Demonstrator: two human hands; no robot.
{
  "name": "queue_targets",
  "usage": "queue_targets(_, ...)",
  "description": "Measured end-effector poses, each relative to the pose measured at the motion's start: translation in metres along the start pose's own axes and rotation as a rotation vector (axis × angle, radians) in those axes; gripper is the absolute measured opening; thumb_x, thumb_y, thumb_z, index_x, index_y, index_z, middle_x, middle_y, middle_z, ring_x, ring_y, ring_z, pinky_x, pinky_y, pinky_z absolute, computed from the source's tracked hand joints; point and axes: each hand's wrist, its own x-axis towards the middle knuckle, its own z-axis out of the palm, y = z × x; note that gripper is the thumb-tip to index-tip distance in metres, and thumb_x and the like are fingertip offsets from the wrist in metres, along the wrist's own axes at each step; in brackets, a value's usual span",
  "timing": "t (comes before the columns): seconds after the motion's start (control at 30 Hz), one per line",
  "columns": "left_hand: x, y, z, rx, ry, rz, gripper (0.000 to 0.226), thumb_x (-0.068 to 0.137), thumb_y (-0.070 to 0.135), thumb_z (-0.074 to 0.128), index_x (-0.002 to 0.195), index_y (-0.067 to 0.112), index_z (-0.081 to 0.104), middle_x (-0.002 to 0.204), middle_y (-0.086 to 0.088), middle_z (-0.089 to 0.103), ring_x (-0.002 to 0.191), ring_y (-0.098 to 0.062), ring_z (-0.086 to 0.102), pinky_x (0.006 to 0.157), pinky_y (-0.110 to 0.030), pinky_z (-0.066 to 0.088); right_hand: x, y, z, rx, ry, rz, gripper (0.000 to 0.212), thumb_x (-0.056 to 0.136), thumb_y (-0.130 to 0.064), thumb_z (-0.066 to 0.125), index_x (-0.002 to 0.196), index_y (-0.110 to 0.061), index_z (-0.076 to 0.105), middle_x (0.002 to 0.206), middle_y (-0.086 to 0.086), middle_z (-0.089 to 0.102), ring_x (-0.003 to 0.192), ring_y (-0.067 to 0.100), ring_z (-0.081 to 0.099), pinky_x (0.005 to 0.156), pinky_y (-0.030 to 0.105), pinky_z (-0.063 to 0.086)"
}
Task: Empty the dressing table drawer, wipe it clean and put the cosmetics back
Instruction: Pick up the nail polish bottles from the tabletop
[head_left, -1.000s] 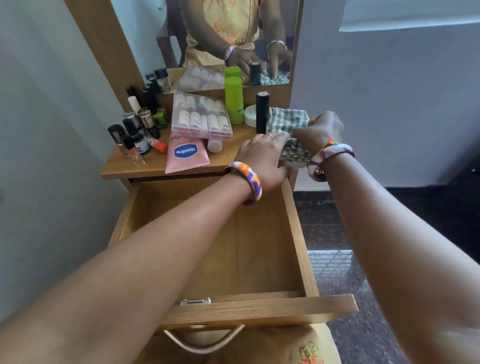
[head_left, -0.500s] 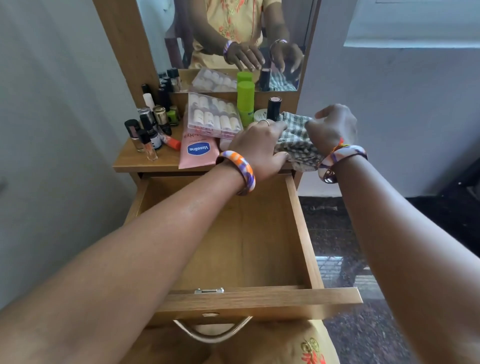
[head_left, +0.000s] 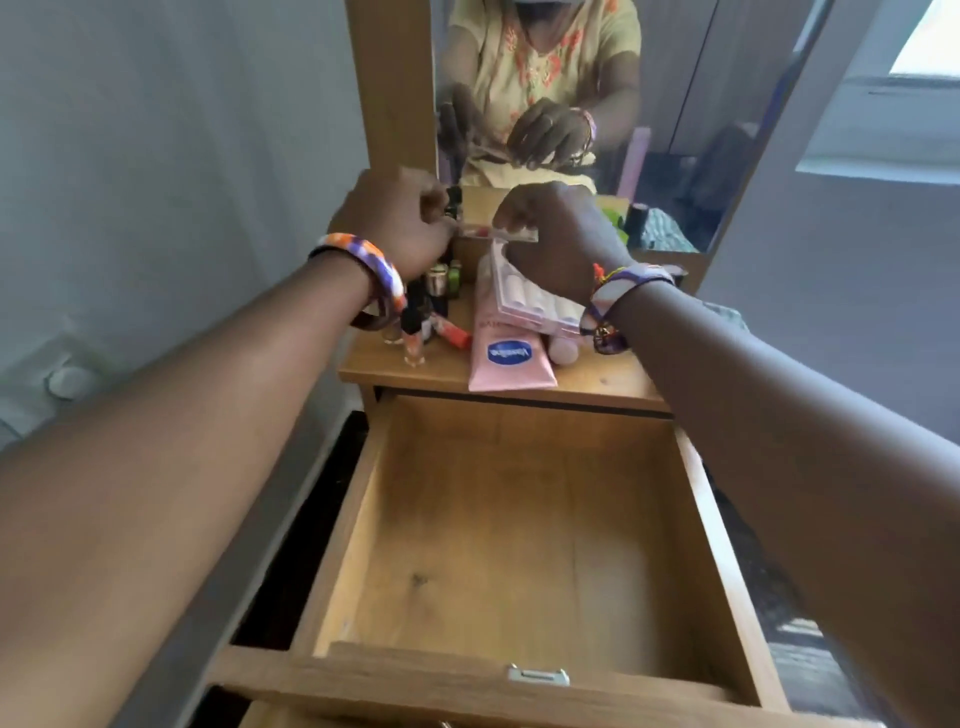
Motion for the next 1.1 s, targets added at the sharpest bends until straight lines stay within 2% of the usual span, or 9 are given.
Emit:
queue_targets(0.03, 0.008, -0.010, -0.003, 0.013, -0.002, -0.033, 0.022, 0.084, 0.019, 0.059, 0.101, 0.011, 0.070, 0.108, -0.012, 0.069, 0.102, -0.031, 0.063, 0.094, -0.034, 0.049, 0.010, -0.003, 0.005, -0.014, -0.029, -0.012, 0.030, 0.073, -0.023, 0.058, 0.102, -0.021, 0.068, 0.105, 0.004, 0.068, 0.101, 0.026, 0.062, 0.088, 0.039, 0.051)
queue_targets(0.13, 0.029, -0.033, -0.006, 0.048, -0.040, -0.097, 0.026, 0.087, 0.015, 0.057, 0.110, 0.009, 0.067, 0.117, -0.012, 0.066, 0.109, -0.029, 0.060, 0.094, -0.030, 0.044, 0.037, -0.006, 0.020, -0.101, -0.097, -0.050, 0.036, 0.078, -0.005, 0.055, 0.111, -0.017, 0.065, 0.113, 0.007, 0.066, 0.106, 0.027, 0.060, 0.088, 0.029, 0.047)
queue_targets(0.27, 0.051, -0.047, 0.000, 0.076, -0.085, -0.130, 0.028, 0.087, 0.011, 0.056, 0.112, 0.007, 0.067, 0.119, -0.014, 0.064, 0.109, -0.031, 0.059, 0.088, -0.030, 0.044, 0.059, -0.009, 0.030, -0.141, -0.147, -0.113, 0.041, 0.082, 0.001, 0.052, 0.120, -0.011, 0.062, 0.122, 0.011, 0.062, 0.113, 0.030, 0.057, 0.090, 0.028, 0.044)
queue_targets(0.47, 0.072, -0.051, 0.020, 0.173, -0.207, -0.156, 0.028, 0.083, 0.027, 0.064, 0.096, 0.004, 0.072, 0.100, -0.016, 0.068, 0.090, -0.033, 0.061, 0.068, -0.028, 0.042, 0.083, -0.012, 0.047, -0.200, -0.216, -0.148, 0.039, 0.083, -0.004, 0.055, 0.121, -0.010, 0.062, 0.113, 0.015, 0.064, 0.104, 0.033, 0.061, 0.081, 0.031, 0.049)
queue_targets(0.57, 0.078, -0.051, 0.032, 0.229, -0.254, -0.170, 0.026, 0.084, 0.027, 0.064, 0.089, 0.001, 0.068, 0.085, -0.015, 0.061, 0.077, -0.031, 0.057, 0.063, -0.030, 0.040, 0.088, -0.011, 0.057, -0.219, -0.229, -0.134, 0.034, 0.084, -0.010, 0.061, 0.118, -0.006, 0.062, 0.111, 0.018, 0.065, 0.099, 0.034, 0.063, 0.075, 0.030, 0.048)
queue_targets(0.67, 0.082, -0.054, 0.041, 0.292, -0.230, -0.169, 0.020, 0.088, 0.020, 0.060, 0.088, 0.001, 0.064, 0.078, -0.014, 0.055, 0.072, -0.030, 0.055, 0.062, -0.031, 0.040, 0.092, -0.010, 0.064, -0.206, -0.233, -0.137, 0.034, 0.083, -0.013, 0.063, 0.117, -0.008, 0.062, 0.113, 0.018, 0.062, 0.100, 0.034, 0.063, 0.078, 0.032, 0.050)
queue_targets(0.77, 0.087, -0.059, 0.045, 0.288, -0.206, -0.159, 0.021, 0.090, 0.019, 0.058, 0.095, 0.000, 0.067, 0.082, -0.014, 0.060, 0.070, -0.028, 0.055, 0.063, -0.030, 0.042, 0.093, -0.011, 0.064, -0.189, -0.233, -0.136, 0.031, 0.085, -0.012, 0.062, 0.115, -0.008, 0.063, 0.115, 0.016, 0.061, 0.099, 0.035, 0.063, 0.078, 0.033, 0.052)
queue_targets(0.9, 0.089, -0.058, 0.045, 0.278, -0.180, -0.157, 0.021, 0.090, 0.018, 0.059, 0.098, -0.001, 0.066, 0.082, -0.013, 0.055, 0.070, -0.026, 0.051, 0.066, -0.029, 0.041, 0.091, -0.012, 0.057, -0.196, -0.215, -0.150, 0.030, 0.088, -0.011, 0.059, 0.117, -0.004, 0.059, 0.117, 0.017, 0.058, 0.101, 0.034, 0.061, 0.073, 0.028, 0.043)
queue_targets(1.1, 0.089, -0.048, 0.026, 0.266, -0.090, -0.157, 0.025, 0.087, 0.019, 0.063, 0.098, -0.003, 0.066, 0.096, -0.021, 0.065, 0.077, -0.028, 0.057, 0.067, -0.029, 0.042, 0.094, -0.016, 0.041, -0.179, -0.168, -0.154, 0.030, 0.086, -0.005, 0.057, 0.116, -0.005, 0.062, 0.114, 0.018, 0.059, 0.100, 0.033, 0.061, 0.075, 0.028, 0.045)
